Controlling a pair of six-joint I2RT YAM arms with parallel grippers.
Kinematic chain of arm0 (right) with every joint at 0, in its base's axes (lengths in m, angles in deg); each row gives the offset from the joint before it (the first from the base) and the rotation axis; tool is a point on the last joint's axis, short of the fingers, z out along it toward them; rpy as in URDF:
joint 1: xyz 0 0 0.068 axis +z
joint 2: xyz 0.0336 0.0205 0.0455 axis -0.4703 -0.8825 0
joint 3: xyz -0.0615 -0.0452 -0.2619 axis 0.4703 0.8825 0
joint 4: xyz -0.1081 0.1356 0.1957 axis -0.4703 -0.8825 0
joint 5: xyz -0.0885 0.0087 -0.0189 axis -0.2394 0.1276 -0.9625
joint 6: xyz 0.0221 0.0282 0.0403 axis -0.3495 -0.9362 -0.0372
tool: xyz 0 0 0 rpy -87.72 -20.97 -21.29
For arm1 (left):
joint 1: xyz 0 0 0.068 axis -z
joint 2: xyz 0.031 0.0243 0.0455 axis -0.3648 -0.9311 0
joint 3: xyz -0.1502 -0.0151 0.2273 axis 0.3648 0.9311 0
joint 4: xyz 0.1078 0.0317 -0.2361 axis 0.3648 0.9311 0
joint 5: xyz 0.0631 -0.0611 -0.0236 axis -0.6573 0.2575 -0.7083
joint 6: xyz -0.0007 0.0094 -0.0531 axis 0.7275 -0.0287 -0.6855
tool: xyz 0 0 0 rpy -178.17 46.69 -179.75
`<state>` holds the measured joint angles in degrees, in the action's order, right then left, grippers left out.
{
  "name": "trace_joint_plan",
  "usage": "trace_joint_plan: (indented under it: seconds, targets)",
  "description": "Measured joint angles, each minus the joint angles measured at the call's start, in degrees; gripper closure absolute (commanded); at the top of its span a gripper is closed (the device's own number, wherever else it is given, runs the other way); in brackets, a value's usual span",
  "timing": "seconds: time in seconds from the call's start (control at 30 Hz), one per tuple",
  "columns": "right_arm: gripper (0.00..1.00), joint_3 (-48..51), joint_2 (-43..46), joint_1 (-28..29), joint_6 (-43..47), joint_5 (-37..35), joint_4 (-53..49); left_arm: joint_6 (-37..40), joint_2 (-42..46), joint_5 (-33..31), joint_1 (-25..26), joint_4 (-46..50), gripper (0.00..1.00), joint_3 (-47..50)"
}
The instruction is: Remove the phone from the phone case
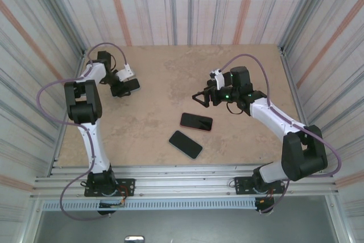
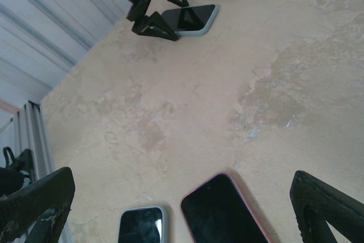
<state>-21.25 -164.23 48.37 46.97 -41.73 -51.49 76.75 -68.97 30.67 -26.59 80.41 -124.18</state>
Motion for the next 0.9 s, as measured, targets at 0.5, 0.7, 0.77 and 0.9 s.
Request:
trace_joint_plan:
  seconds: [0.5,0.7,0.77,0.9]
  targets:
    - [0.01,0.00,-0.85,0.09,-2.56,1.51,2.58,-0.55,-0.42,-0.31,0.44,-0.22,0.41,-0.70]
    - [0.01,0.90,-0.85,0.09,-6.95,1.68,8.22,-5.68,0.20,-2.12,1.51,-0.22,0.40,-0.63]
    - [0.01,2.05,-0.87,0.09,-9.75,1.66,10.99,-8.39,0.81,-2.64,2.01,-0.24,0.41,-0.28]
    - [0.01,3.37,-1.51,0.09,-14.80,1.53,15.15,-14.29,3.69,-4.85,2.84,-1.27,0.41,1.20]
